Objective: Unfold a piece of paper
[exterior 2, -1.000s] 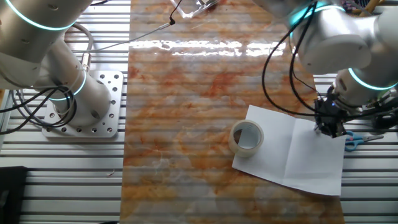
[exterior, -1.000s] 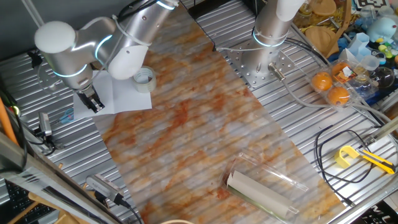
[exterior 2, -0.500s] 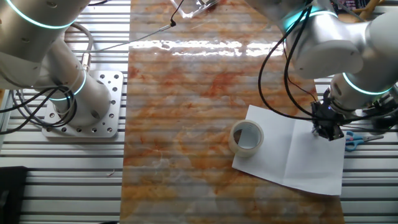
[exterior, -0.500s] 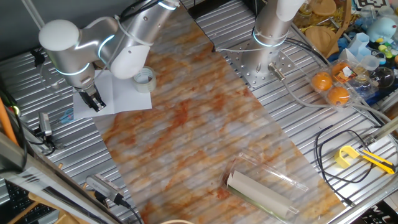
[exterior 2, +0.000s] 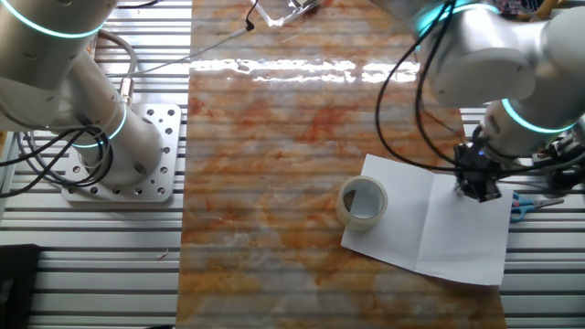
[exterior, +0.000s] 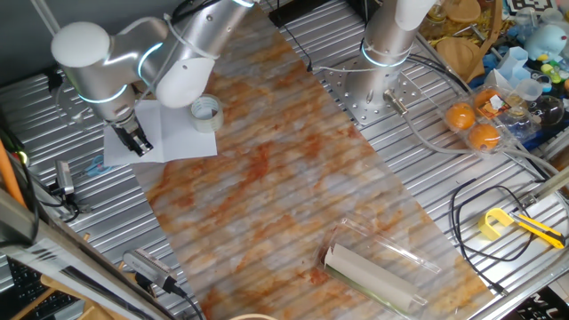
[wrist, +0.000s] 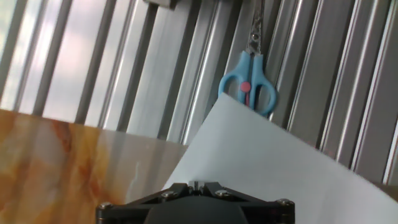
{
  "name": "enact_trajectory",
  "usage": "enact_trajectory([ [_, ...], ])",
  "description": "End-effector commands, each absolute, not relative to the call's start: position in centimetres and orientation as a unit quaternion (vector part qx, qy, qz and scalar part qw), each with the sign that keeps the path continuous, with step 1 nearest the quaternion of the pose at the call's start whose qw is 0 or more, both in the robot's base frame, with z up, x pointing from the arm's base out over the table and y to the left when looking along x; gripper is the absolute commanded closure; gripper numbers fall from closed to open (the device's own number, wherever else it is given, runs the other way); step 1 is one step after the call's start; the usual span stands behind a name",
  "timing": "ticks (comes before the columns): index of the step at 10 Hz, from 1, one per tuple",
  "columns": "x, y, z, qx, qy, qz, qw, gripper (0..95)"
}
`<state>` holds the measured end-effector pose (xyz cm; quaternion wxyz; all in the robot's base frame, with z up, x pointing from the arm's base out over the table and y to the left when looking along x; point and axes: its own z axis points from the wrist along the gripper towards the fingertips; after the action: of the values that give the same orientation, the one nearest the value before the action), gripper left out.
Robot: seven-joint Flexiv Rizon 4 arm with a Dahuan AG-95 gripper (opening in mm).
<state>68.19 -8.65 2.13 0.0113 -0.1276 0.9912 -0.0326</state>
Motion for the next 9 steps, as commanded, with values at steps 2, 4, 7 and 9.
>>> enact_trajectory([
  [2,67.6,-7.8,1.6,-0.119,0.992,-0.027,0.013,95.0],
  [4,67.3,-7.0,1.4,-0.111,0.993,-0.028,0.013,95.0],
  [7,67.2,-7.0,1.3,-0.108,0.994,-0.029,0.012,95.0],
  [9,66.9,-7.2,0.9,-0.108,0.994,-0.029,0.012,95.0],
])
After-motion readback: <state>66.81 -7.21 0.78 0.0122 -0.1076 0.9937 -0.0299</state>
